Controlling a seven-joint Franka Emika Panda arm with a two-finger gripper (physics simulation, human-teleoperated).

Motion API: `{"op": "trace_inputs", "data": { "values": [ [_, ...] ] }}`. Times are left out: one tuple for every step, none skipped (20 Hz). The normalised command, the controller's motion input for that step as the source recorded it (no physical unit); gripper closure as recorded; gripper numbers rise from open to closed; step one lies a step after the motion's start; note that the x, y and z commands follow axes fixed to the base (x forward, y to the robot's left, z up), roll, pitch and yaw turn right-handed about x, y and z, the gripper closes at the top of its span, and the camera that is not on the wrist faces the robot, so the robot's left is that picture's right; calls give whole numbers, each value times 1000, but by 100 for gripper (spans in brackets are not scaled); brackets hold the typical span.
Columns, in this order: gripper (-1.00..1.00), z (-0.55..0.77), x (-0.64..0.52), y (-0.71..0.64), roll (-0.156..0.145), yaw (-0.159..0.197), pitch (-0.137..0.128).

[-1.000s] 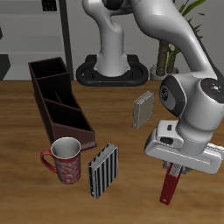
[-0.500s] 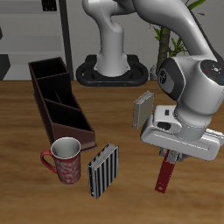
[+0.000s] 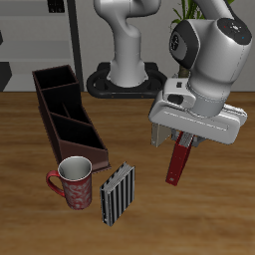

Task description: Place the red book into the right desk caddy's right compartment

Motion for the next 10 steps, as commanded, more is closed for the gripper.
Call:
{"op": "trace_inputs", "data": {
  "values": [
    [100, 747, -854, -314, 15, -105, -19],
    [100, 586, -599, -302, 14, -3, 17],
    [100, 843, -674, -535, -57, 72, -11],
    [100, 619, -463, -370, 42, -19, 2],
    [100, 762, -705, -356, -29, 123, -72],
    [100, 797, -831, -375, -25, -60, -84],
    [100, 697, -693, -356, 26, -57, -62],
    [100, 729, -756, -259, -7, 62, -125],
    [100, 621, -538, -420, -8, 24, -65],
    [100, 437, -477, -243, 20, -86, 7]
  ]
}}
